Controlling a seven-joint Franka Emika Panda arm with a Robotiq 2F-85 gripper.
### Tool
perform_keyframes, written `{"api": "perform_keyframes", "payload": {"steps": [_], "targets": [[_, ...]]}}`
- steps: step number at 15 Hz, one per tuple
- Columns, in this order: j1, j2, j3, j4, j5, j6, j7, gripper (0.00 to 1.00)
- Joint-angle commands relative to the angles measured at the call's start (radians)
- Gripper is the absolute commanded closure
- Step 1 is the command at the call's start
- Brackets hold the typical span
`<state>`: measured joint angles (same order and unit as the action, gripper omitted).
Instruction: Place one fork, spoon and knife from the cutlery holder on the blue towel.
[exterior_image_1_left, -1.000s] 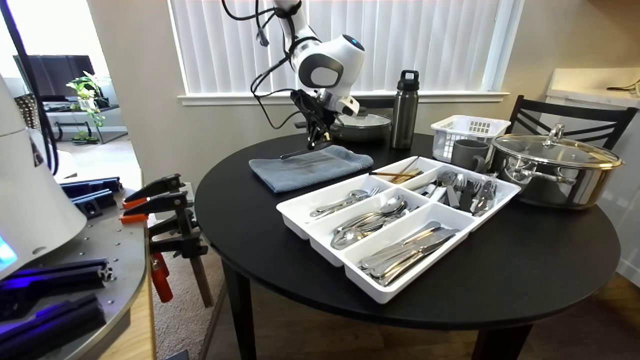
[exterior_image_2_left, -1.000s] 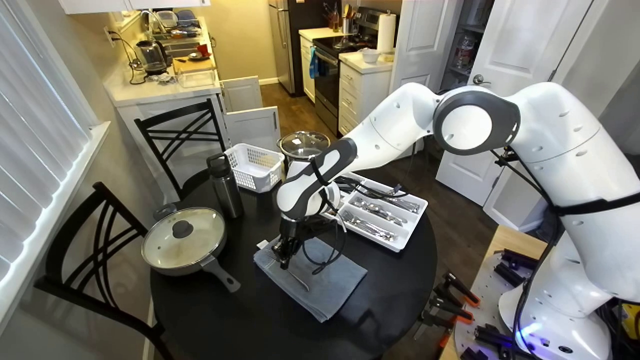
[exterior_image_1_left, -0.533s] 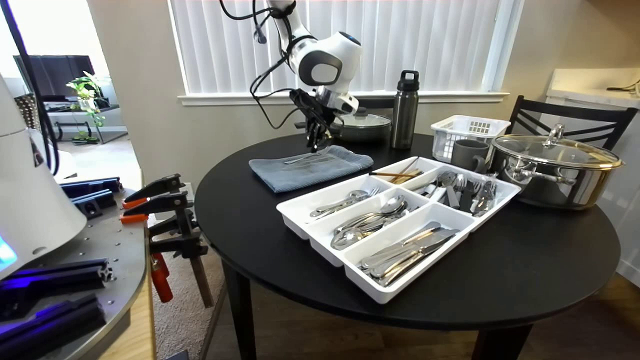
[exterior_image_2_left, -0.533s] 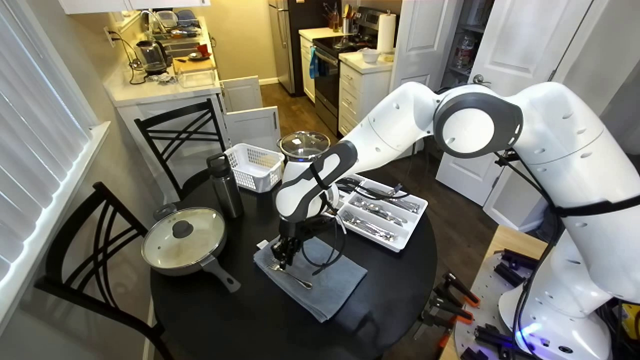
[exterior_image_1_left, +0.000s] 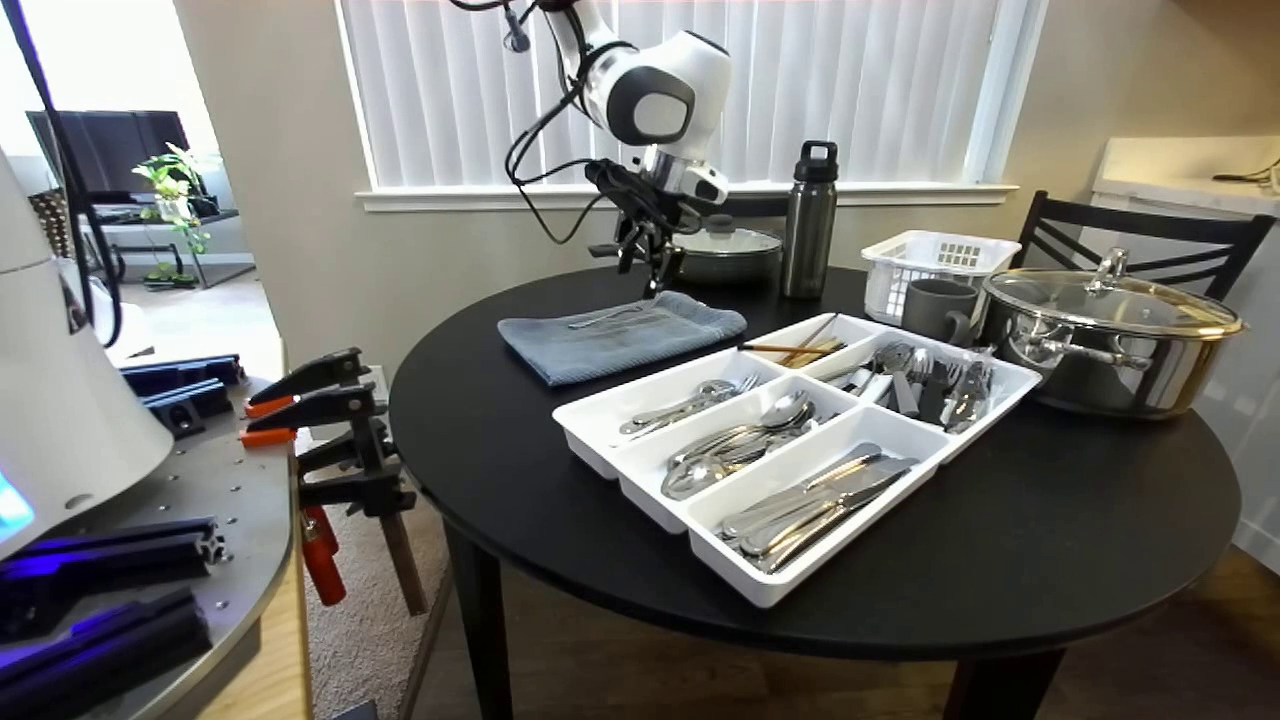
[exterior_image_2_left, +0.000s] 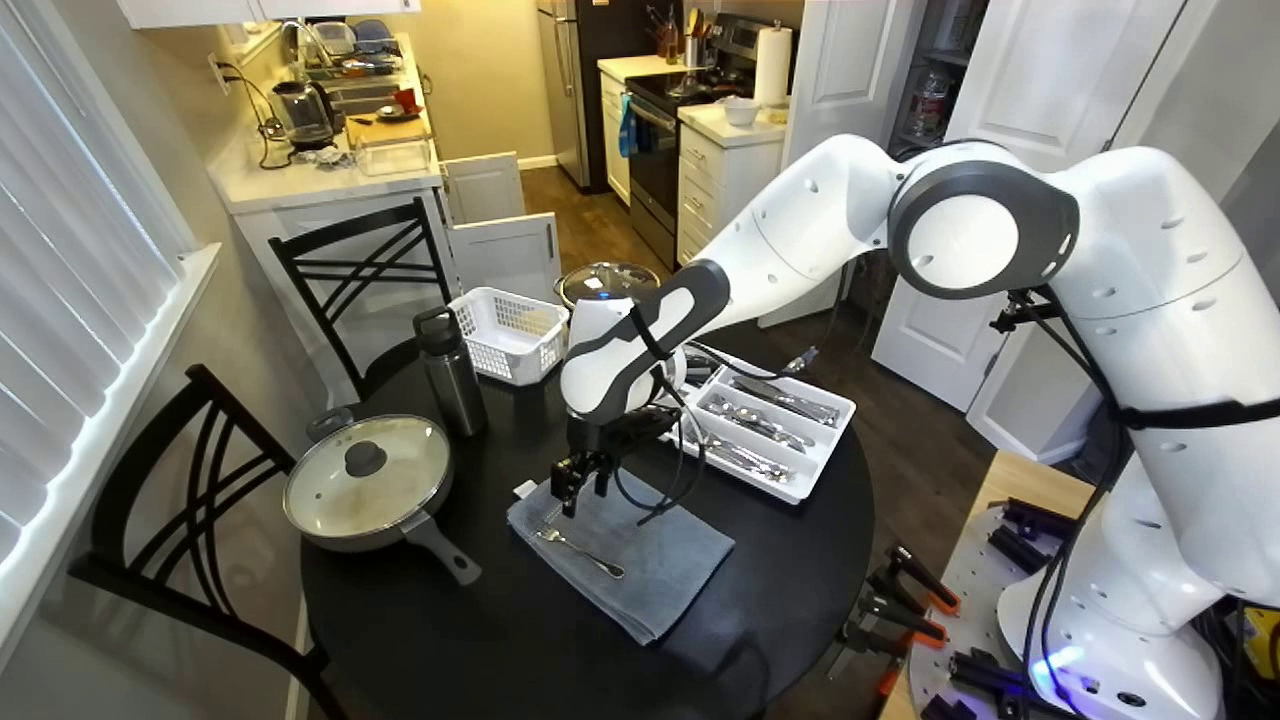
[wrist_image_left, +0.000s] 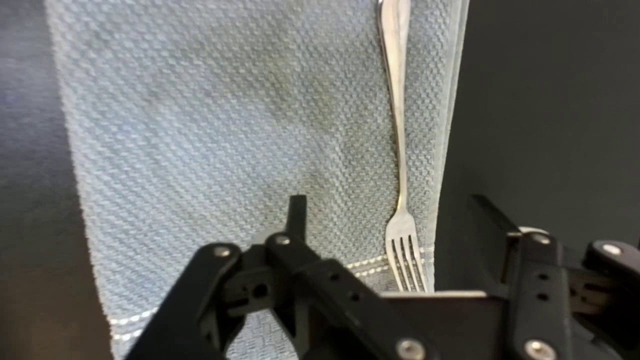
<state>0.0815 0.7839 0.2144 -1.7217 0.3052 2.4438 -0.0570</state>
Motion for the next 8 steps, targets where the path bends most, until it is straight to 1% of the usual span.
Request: {"api": "perform_keyframes", "payload": {"steps": [1,5,8], "targets": [[0.028,-0.139,-0.071,-0.12,-0.09,-0.054,0.06,0.0],[0.059,-0.237,-0.173,-0.208,-0.257,-0.094,0.098,0.0],[0.057,-0.283,-0.223,-0.266,-0.365,-0.091,0.101,0.0]]}}
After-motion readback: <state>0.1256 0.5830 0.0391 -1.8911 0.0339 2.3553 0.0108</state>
